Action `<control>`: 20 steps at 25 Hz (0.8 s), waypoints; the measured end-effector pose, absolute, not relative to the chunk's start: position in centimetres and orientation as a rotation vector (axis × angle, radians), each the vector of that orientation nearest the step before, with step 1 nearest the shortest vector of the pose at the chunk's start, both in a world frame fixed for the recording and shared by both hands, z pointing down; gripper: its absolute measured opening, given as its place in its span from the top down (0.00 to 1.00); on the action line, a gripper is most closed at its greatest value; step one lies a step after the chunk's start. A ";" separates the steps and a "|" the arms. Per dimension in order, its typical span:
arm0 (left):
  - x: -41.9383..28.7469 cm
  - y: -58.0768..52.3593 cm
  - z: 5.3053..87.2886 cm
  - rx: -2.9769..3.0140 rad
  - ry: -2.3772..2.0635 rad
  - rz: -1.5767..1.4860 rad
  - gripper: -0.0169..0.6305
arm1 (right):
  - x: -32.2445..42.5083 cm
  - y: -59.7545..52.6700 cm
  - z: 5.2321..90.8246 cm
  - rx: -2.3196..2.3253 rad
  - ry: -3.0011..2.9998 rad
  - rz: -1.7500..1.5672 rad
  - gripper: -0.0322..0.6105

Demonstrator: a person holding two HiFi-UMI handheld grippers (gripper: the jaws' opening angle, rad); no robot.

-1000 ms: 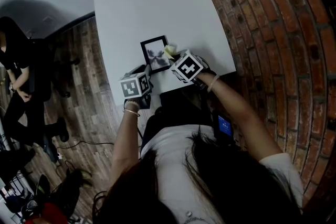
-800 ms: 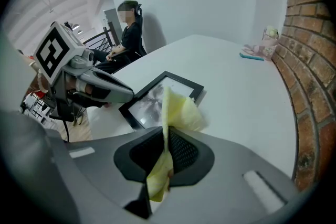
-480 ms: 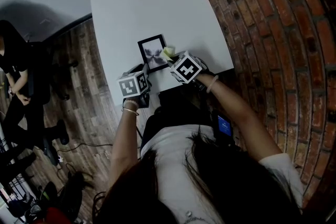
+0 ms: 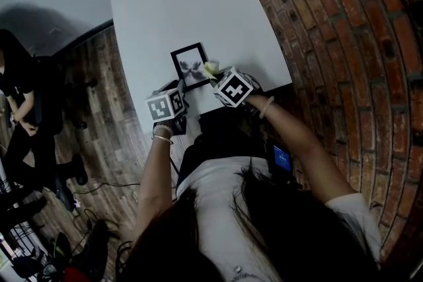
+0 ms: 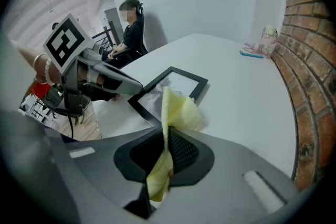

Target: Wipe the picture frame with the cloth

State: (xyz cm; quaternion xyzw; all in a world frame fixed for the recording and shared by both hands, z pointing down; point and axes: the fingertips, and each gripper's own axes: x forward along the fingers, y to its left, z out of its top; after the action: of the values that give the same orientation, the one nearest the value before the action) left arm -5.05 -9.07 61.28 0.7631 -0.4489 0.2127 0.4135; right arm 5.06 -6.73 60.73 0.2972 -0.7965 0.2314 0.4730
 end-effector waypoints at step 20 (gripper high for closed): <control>-5.0 -9.0 61.3 1.913 -1.119 0.528 0.87 | 4.6 -6.2 60.6 0.682 -1.947 0.544 0.90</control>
State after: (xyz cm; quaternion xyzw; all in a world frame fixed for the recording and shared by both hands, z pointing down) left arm -4.99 -9.04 61.35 0.7626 -0.4461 0.2103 0.4185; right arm 4.61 -6.24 60.58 0.2799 -0.7992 0.2231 0.4828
